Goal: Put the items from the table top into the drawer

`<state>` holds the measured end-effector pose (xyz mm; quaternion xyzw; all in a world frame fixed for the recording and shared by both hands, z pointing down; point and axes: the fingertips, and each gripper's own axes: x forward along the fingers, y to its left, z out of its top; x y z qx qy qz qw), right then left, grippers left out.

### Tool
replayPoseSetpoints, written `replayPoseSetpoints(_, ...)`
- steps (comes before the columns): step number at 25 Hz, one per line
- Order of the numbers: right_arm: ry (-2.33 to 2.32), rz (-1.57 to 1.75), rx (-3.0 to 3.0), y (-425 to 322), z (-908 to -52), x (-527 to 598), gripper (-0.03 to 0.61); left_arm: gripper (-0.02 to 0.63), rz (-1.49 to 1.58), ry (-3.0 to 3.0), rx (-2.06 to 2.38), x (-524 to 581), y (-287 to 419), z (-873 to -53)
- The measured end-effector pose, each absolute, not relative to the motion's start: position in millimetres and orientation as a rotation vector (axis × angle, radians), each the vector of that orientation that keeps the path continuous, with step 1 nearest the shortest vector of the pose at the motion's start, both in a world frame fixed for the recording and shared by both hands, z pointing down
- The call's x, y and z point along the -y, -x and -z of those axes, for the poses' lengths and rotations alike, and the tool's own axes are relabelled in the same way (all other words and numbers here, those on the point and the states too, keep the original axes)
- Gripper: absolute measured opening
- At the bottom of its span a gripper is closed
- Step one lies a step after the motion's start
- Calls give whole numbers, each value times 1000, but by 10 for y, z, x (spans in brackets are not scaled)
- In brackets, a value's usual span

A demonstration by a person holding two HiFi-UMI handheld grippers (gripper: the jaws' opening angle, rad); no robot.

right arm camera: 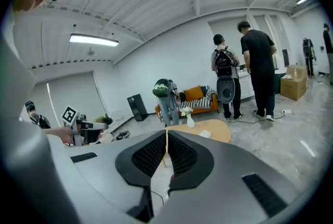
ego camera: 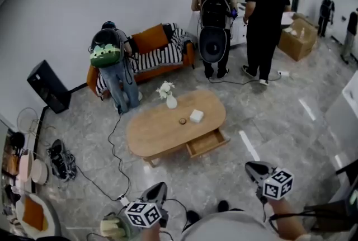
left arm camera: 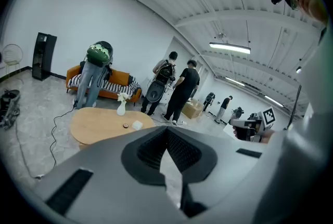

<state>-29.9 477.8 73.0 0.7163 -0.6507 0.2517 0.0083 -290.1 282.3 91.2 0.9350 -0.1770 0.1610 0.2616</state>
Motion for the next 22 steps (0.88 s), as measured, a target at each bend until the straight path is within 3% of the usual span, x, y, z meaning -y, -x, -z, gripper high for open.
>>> replayPoseSetpoints(22, -2128, -881, 2123, -215, -972, -5090, 41, 2, -497, -2501, 519, -3272, 2362, -1112)
